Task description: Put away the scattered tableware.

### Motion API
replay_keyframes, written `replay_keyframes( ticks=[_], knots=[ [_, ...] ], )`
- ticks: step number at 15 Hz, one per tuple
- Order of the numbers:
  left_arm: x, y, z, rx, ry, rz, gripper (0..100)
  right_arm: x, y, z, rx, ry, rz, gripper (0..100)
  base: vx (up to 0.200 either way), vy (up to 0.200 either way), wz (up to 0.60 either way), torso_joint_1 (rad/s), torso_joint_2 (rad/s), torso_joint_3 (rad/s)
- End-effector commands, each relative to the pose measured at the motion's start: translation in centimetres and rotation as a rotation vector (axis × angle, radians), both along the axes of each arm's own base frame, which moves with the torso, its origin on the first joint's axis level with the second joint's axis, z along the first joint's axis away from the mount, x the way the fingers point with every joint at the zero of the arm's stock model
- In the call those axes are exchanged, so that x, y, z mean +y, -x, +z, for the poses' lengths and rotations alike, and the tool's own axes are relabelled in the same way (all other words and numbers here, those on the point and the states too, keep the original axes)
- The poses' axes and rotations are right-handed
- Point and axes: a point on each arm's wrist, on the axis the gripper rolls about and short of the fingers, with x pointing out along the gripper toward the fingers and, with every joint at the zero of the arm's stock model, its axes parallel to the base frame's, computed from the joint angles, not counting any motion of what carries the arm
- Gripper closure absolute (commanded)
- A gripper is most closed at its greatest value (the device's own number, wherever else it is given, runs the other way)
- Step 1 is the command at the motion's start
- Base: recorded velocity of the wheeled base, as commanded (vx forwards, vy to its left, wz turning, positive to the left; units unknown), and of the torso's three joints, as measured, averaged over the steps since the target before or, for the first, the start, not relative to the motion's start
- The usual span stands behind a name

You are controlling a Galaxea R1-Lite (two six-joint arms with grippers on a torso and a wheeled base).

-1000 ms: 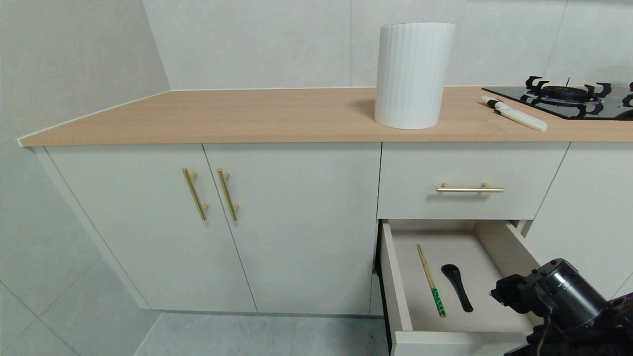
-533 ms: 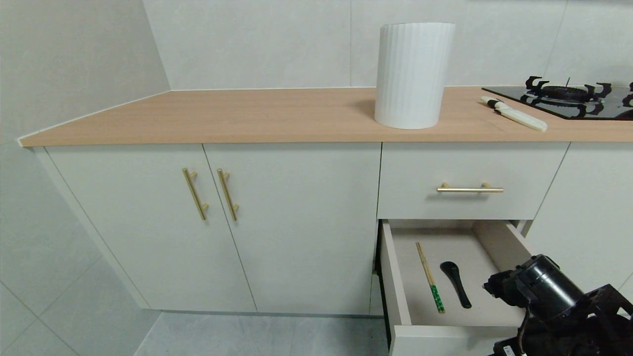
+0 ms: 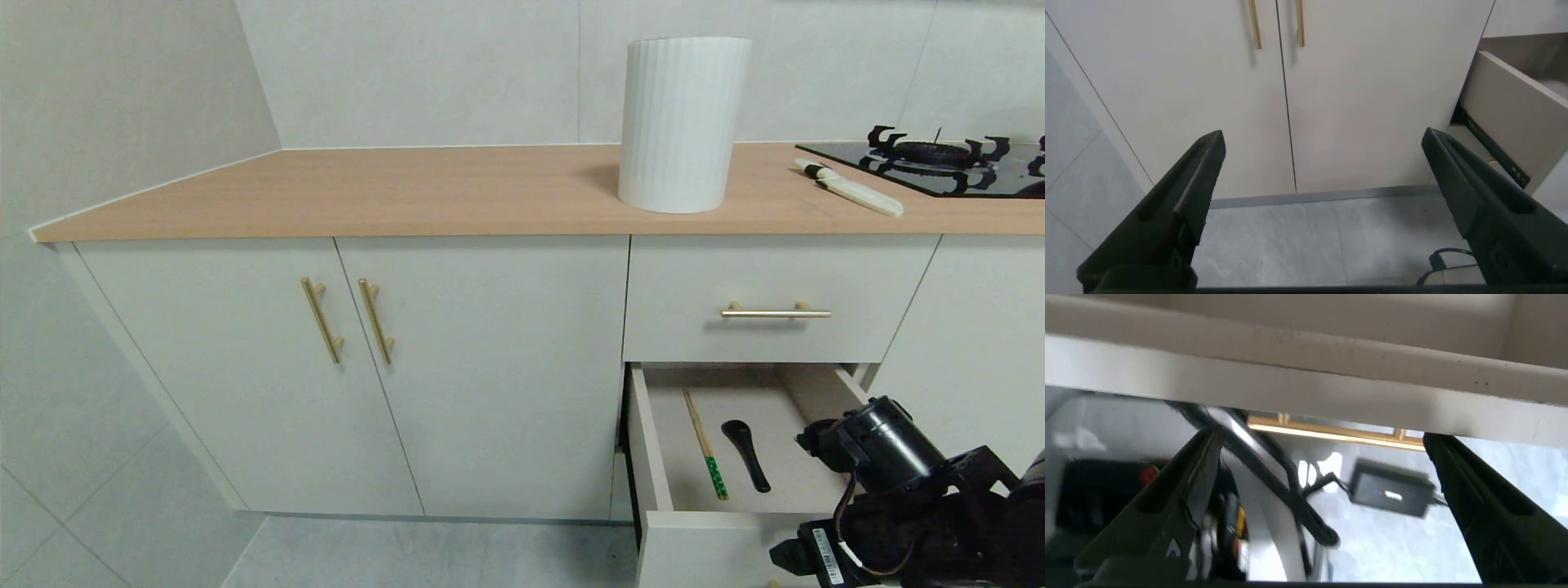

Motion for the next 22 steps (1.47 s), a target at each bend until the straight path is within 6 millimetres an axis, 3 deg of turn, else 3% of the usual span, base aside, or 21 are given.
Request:
replay_keyframes(
  ticks=[1,7,22],
  knots=[
    [0.0,0.0,0.0,0.001,0.0,0.0,0,0.2,-0.5,-0.3,0.0,0.001,-0.016,0,0.0,0.0,0.0,0.0,0.0,0.0],
    [0.0,0.0,0.0,-0.001,0.0,0.0,0,0.6,-1.5,-0.7,-0.062,-0.009,-0.066,0,0.0,0.0,0.0,0.0,0.0,0.0],
    [0.0,0.0,0.0,0.001,-0.002,0.0,0,1.5,-8.1,-0.6,-0.129,-0.034,-0.129,0,0.0,0.0,0.0,0.0,0.0,0.0]
  ],
)
